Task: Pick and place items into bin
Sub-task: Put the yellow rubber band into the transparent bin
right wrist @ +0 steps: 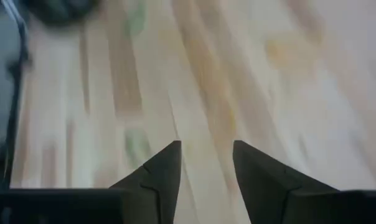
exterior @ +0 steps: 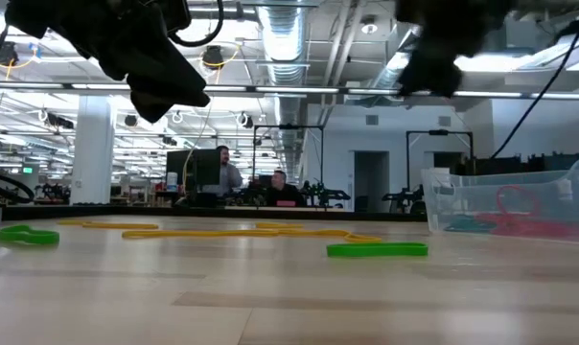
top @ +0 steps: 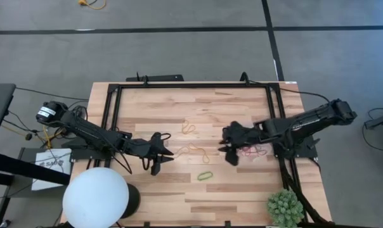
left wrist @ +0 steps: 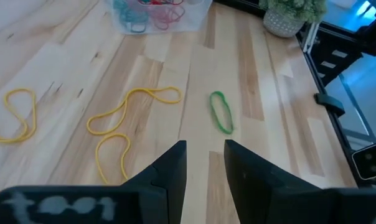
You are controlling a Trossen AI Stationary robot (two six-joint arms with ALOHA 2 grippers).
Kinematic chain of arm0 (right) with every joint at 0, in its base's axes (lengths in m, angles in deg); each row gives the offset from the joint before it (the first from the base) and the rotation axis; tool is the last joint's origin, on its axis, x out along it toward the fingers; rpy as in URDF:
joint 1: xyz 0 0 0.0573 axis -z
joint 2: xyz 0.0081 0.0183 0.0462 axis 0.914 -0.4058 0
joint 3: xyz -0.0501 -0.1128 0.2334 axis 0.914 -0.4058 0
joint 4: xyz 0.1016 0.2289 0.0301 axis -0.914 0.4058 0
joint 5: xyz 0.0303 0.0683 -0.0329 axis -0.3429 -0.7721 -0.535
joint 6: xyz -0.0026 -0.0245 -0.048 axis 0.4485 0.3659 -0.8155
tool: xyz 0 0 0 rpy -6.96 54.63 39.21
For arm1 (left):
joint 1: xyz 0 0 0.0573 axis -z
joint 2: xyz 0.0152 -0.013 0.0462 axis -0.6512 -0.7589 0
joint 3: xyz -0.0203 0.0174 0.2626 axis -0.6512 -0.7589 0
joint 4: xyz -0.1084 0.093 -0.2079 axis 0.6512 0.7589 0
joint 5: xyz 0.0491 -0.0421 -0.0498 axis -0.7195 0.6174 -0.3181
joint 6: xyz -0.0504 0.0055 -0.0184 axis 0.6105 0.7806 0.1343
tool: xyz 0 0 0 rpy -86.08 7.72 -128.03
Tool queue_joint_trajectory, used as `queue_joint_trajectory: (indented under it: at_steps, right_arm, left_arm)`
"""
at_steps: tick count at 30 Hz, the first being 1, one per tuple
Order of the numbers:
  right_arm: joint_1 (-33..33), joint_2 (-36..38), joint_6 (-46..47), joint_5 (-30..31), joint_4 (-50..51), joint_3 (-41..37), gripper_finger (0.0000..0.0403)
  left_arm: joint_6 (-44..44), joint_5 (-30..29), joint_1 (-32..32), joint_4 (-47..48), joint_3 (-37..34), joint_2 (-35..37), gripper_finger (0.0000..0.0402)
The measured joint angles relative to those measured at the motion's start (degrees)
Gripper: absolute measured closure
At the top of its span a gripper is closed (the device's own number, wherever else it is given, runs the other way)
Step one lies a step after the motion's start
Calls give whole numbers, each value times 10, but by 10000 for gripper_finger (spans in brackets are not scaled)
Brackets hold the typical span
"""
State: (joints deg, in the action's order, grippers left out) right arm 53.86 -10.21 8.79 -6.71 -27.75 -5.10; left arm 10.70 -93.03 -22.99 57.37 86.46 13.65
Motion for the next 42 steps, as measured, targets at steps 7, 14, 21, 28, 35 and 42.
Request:
queue_joint_trajectory:
  at_steps: [7, 14, 21, 28, 35, 42]
  right_arm:
    - [-11, -123, -62, 129, -199, -1, 275]
    - [16, -269, -79, 142, -216, 11, 271]
    - [42, -351, -65, 88, -148, 61, 266]
    - [52, -366, -62, 22, -128, 84, 268]
    - [49, -363, -62, 7, -128, 84, 271]
    - [44, -365, -43, -20, -130, 84, 271]
  left_arm:
    - [-2, -50, 0, -5, 0, 0, 304]
    - [-3, -57, 0, -3, 0, 0, 304]
    - [-17, -57, 0, -5, 0, 0, 304]
    - [-38, -57, 0, -6, 0, 0, 304]
    - [-38, -57, 0, -1, 0, 0, 304]
    - [-36, -54, 0, 0, 0, 0, 304]
